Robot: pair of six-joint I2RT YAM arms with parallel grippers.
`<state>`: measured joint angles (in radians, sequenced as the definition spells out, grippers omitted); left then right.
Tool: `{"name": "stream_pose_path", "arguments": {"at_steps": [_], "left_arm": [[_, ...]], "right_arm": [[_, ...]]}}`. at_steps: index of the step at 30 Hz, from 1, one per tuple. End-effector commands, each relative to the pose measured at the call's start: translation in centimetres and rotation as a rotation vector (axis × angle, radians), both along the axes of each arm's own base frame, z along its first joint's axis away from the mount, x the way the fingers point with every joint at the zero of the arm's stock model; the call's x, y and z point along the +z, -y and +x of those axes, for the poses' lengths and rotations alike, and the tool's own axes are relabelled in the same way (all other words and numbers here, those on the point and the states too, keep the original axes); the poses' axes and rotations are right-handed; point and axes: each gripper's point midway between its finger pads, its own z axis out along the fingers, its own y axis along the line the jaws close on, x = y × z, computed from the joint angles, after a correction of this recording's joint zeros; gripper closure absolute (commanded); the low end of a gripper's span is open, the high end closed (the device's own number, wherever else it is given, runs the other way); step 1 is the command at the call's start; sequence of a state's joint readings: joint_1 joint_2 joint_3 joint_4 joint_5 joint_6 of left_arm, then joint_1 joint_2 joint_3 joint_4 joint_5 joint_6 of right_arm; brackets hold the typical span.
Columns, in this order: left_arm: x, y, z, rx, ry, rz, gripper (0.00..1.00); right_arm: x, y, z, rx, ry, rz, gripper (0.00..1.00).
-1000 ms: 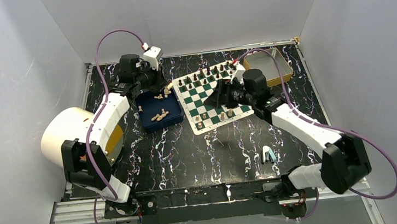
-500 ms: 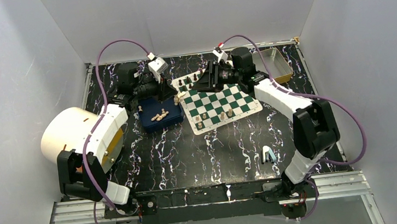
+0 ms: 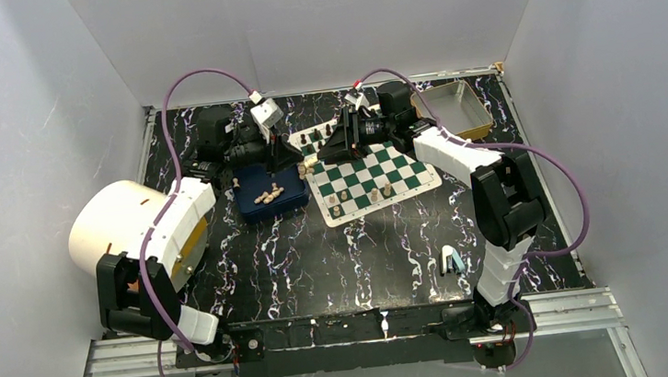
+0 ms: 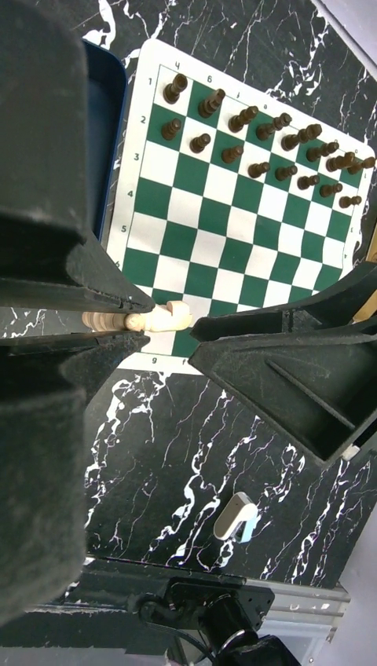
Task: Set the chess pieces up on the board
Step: Pick up the chess piece from the storage box.
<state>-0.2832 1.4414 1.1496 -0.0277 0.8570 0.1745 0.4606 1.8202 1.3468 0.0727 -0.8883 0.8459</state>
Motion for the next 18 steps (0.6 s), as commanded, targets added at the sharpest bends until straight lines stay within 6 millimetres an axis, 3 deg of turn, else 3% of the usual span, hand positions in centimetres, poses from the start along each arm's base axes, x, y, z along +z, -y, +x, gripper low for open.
{"name": "stream_pose_path", "arguments": {"at_steps": [1, 18], "left_arm": [[2.4, 0.2, -1.7, -0.054, 0.069, -0.041, 1.0], [3.0, 0.5, -2.2, -0.084, 0.105, -0.071, 1.0]], "right_arm": [[3.1, -0.5, 0.1, 0.04, 0.061, 0.068, 0.46], [2.8, -1.7, -0.6, 0.083, 0.023, 0.071, 0.55]]}}
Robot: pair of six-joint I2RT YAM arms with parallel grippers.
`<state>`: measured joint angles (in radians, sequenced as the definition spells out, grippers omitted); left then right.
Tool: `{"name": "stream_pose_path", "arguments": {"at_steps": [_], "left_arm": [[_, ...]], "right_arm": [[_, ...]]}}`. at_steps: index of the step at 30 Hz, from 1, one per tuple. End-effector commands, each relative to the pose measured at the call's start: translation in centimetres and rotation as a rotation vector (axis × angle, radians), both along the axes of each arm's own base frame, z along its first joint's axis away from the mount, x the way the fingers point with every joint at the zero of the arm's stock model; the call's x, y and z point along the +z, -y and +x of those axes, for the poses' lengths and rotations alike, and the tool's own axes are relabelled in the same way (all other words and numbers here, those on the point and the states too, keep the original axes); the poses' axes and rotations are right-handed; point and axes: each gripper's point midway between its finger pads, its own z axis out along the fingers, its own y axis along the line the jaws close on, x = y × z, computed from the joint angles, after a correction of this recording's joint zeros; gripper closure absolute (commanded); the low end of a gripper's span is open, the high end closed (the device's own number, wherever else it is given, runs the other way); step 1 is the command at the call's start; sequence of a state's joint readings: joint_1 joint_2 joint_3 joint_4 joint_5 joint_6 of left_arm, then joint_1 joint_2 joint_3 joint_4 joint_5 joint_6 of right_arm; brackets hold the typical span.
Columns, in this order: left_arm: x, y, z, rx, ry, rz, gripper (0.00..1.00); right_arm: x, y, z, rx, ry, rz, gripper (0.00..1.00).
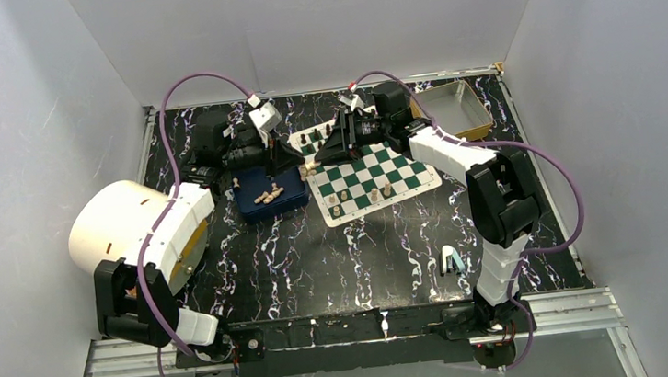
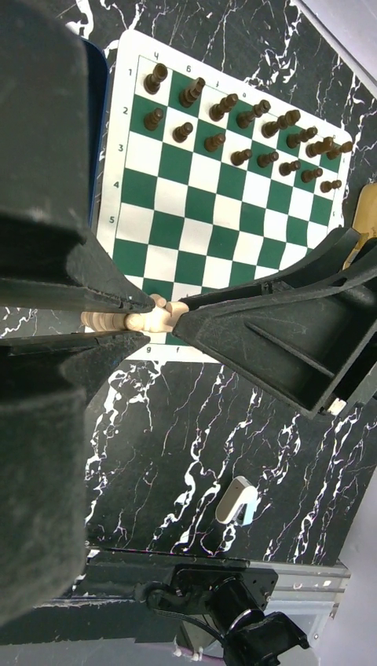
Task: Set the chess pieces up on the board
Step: Pick up the chess piece from the storage box.
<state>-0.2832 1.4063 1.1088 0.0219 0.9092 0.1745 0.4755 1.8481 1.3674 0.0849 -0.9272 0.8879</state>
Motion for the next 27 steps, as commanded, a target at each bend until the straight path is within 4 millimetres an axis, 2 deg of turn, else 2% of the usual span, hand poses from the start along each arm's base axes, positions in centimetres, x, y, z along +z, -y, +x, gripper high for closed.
{"name": "stream_pose_path", "arguments": {"at_steps": [1, 8, 17, 19, 22, 27], "left_arm": [[2.3, 0.2, -1.0, -0.036, 0.069, -0.04, 1.0], [2.4, 0.2, -0.8, -0.037, 0.08, -0.044, 1.0], [1.6, 0.0, -1.1, -0.025, 0.081, -0.033, 1.0], [1.4, -0.2, -1.2, -0.017, 0.082, -0.029, 1.0], [1.0, -0.4, -1.2, 0.004, 0.08, -0.02, 1.0], [0.5, -1.0, -0.9, 0.058, 0.086, -0.01, 1.0]], "right_arm": [[2.7, -0.9, -0.1, 0.045, 0.066, 0.054, 0.56], [2.4, -1.0, -0.4, 0.05, 0.056, 0.053, 0.63], [2.1, -0.7, -0.4, 0.026, 0.068, 0.06, 0.86], [2.2, -0.5, -0.3, 0.02, 0.072, 0.065, 0.88], [2.3, 0.2, 0.1, -0.007, 0.078, 0.069, 0.91], [2.9, 2.5, 1.7, -0.102, 0.111, 0.058, 0.92]]}}
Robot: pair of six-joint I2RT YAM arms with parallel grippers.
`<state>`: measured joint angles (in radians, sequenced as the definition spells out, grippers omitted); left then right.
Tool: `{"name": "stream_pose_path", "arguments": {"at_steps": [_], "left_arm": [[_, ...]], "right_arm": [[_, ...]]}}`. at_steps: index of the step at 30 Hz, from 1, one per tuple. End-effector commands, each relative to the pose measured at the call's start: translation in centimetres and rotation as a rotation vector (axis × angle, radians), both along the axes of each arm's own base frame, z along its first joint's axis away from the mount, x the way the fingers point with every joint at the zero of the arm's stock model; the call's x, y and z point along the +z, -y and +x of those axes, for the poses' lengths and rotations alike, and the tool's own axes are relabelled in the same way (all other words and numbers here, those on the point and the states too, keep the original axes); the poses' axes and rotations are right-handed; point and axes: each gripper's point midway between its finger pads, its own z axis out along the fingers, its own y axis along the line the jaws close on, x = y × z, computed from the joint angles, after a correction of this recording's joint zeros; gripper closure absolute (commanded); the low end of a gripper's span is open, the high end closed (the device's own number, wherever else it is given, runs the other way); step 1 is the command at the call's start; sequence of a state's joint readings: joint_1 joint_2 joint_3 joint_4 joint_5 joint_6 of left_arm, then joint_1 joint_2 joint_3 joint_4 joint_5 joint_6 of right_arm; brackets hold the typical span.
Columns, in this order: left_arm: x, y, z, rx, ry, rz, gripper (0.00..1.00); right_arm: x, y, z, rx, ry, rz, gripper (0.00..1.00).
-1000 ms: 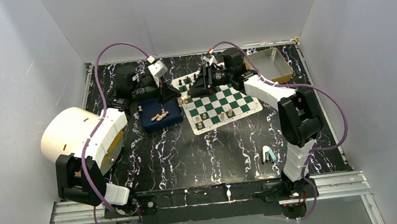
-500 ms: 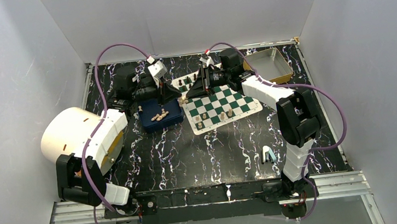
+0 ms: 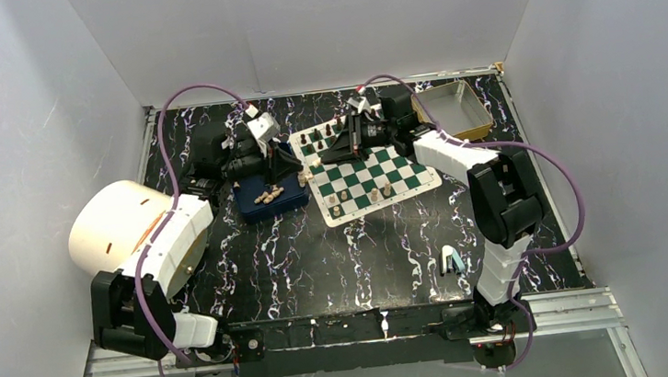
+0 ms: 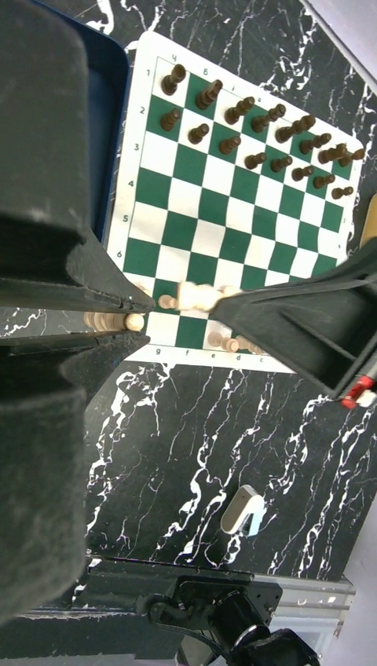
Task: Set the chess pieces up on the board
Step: Pick up the chess piece from the storage box, then place the chess piece on the chessboard.
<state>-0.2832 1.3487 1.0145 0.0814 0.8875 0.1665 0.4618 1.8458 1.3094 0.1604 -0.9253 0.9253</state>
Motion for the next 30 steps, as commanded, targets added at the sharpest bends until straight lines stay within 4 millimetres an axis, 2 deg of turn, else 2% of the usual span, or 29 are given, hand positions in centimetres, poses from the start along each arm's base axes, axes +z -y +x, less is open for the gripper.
{"name": "stream_pose_path", "arguments": {"at_steps": [1, 5, 7, 13, 20, 25, 30], "left_arm": [[1.3, -0.6, 0.1, 0.048, 0.068, -0.007, 1.0], [1.2, -1.2, 0.9, 0.131, 0.067, -0.013, 1.0], [1.1, -1.6, 1.3, 0.174, 0.07, -0.016, 1.0], [0.1, -3.6, 2.0, 0.303, 0.08, 0.049, 1.0], [-1.4, -5.8, 2.7, 0.447, 0.071, 0.102, 1.0], [-1.5, -5.9, 2.3, 0.453, 0.067, 0.095, 1.0], [-1.8, -5.1, 1.5, 0.43, 0.086, 0.138, 1.0]], "right_arm": [[3.9, 2.4, 1.9, -0.101, 0.139, 0.035, 0.93], [3.7, 4.7, 3.3, -0.18, 0.192, -0.033, 0.92], [3.0, 5.9, 3.7, -0.221, 0.216, -0.104, 0.92], [-0.8, 10.6, 4.1, -0.345, 0.3, -0.439, 0.91], [-4.1, 17.2, 3.4, -0.475, 0.329, -0.801, 0.91], [-6.1, 20.7, 3.2, -0.532, 0.333, -0.986, 0.91], [-8.1, 22.4, 2.9, -0.542, 0.319, -1.088, 0.91]]}}
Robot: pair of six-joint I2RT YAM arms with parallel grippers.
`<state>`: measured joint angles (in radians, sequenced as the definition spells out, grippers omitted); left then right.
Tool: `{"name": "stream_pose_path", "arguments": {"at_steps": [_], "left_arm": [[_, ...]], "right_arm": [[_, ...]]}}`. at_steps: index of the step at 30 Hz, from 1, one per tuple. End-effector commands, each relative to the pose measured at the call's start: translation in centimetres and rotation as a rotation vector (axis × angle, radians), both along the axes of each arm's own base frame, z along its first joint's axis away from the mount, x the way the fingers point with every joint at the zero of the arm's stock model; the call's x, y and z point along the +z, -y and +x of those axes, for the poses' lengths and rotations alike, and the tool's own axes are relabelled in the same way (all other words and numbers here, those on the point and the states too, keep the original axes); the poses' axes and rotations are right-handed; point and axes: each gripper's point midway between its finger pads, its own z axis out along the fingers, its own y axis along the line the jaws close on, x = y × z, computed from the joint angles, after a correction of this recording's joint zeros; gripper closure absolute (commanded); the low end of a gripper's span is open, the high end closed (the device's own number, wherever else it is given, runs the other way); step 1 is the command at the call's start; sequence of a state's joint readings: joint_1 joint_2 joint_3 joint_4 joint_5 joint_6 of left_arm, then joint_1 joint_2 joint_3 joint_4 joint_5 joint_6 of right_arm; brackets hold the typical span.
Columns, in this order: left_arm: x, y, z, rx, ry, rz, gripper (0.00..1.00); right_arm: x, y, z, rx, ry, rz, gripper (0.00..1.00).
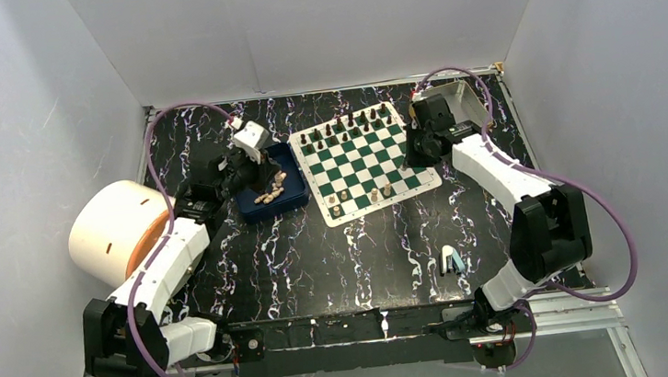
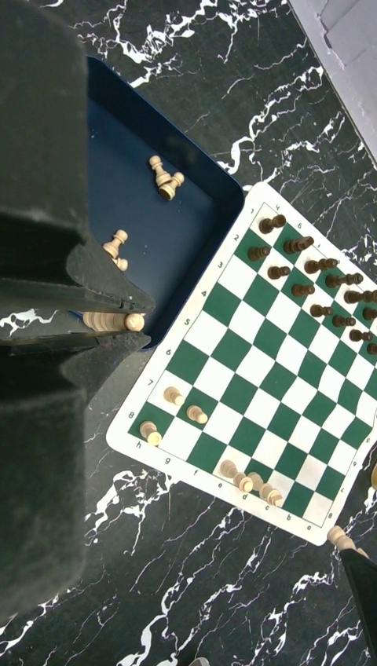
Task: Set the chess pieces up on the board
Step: Place the chess piece on the chessboard.
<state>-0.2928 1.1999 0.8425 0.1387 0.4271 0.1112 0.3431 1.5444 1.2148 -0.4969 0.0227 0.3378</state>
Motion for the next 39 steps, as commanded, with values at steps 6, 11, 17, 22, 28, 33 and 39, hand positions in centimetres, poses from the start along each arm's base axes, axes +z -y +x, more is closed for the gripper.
{"name": "stream_pose_path", "arguments": {"at_steps": [6, 11, 17, 22, 28, 33, 39], "left_arm": [[0.2, 1.3, -1.4, -0.031, 0.044, 0.044, 1.0], [0.2, 1.5, -1.8, -0.04, 0.053, 0.062, 1.0], [0.2, 1.8, -2.1, -0.054, 0.052, 0.064, 1.0], [0.3, 1.7, -2.1, -0.052, 0.056, 0.067, 1.0], [0.3, 1.6, -2.2, -0.053, 0.058, 0.073, 1.0], [0.3, 1.8, -2.3, -0.06, 0.061, 0.075, 1.0], [0.2, 1.8, -2.3, -0.063, 0.058, 0.08, 1.0]], "right_arm": [[-3.4, 3.1, -0.9, -0.056, -0.03, -0.199, 0.91], [-4.5, 2.5, -0.8, -0.044, -0.035, -0.188, 0.89], [-6.3, 2.4, -0.3, -0.05, -0.077, -0.208, 0.87], [-7.4, 2.5, 0.3, -0.048, -0.109, -0.242, 0.86], [-7.2, 2.5, 1.1, -0.05, -0.111, -0.252, 0.86], [-7.4, 2.7, 1.6, -0.059, -0.115, -0.274, 0.86], [-7.6, 3.0, 2.3, -0.073, -0.114, -0.297, 0.85]]}}
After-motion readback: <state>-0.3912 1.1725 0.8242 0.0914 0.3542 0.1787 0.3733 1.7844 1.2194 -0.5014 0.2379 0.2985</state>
